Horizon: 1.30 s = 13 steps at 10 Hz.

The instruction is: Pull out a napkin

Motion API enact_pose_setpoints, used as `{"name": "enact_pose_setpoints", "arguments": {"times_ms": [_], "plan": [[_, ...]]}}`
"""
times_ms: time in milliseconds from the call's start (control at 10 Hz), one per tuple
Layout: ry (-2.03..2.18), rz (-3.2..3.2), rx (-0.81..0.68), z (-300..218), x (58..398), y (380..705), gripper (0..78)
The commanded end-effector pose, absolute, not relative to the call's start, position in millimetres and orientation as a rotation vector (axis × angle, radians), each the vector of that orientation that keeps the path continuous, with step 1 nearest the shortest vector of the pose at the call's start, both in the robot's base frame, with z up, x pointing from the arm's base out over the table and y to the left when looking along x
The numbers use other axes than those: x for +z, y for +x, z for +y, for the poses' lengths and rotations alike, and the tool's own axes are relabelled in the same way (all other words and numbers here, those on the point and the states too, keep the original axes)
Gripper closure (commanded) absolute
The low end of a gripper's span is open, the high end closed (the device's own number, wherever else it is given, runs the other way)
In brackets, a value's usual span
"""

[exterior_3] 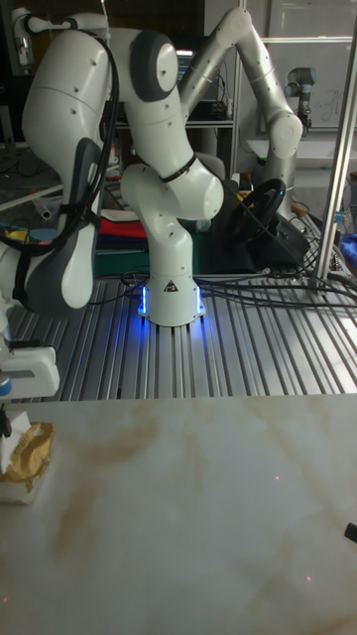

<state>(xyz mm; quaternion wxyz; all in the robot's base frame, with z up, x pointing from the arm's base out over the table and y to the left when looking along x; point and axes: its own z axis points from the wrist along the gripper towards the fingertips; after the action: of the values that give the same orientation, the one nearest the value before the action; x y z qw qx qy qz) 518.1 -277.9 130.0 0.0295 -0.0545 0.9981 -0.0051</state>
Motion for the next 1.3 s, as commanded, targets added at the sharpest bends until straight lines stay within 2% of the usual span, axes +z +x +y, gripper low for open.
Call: {"name": "enact_pose_setpoints", "arguments": {"times_ms": [100,1300], "plan": [[-0.161,3.097,-0.017,-277.1,152.1,521.3,76.4],[-0.142,3.119,-0.011,-269.9,184.1,522.9,76.4]]}}
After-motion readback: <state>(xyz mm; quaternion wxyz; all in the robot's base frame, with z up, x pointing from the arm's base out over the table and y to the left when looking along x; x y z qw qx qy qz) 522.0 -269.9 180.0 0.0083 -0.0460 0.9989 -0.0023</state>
